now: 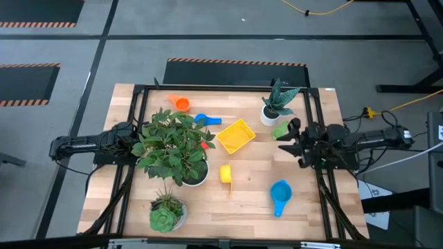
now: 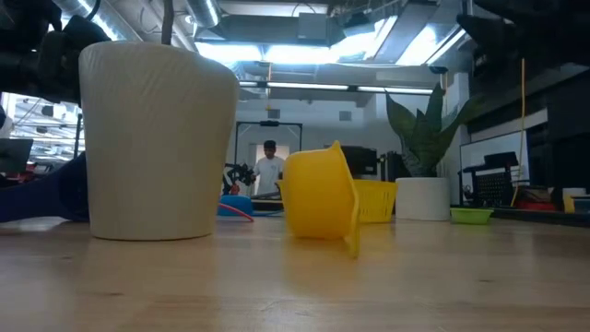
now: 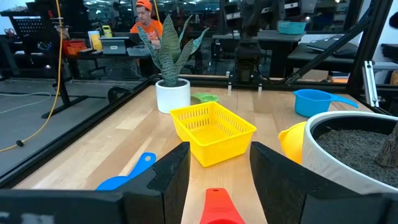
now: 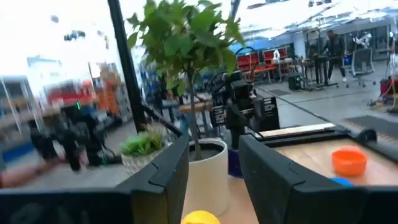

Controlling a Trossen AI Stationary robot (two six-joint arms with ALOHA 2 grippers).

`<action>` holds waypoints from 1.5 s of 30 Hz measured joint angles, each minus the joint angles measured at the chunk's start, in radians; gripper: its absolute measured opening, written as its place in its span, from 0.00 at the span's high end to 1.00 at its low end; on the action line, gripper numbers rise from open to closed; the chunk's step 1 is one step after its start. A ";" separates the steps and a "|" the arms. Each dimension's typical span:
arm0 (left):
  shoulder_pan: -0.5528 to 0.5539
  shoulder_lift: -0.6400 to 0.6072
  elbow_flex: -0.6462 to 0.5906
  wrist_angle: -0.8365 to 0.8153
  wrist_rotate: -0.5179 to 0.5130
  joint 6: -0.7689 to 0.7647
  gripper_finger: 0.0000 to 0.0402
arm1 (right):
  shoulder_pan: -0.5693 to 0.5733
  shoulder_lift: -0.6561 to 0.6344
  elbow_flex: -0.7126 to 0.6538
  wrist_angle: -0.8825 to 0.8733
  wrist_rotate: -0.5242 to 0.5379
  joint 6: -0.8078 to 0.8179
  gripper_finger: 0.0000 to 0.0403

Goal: Nest measuring cups in basket
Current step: Stack the yellow measuring cup on top of the light blue measuring cup

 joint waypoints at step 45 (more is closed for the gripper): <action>0.000 0.000 0.000 0.000 0.000 0.000 0.60 | 0.031 1.142 0.564 -0.180 0.042 -0.703 0.64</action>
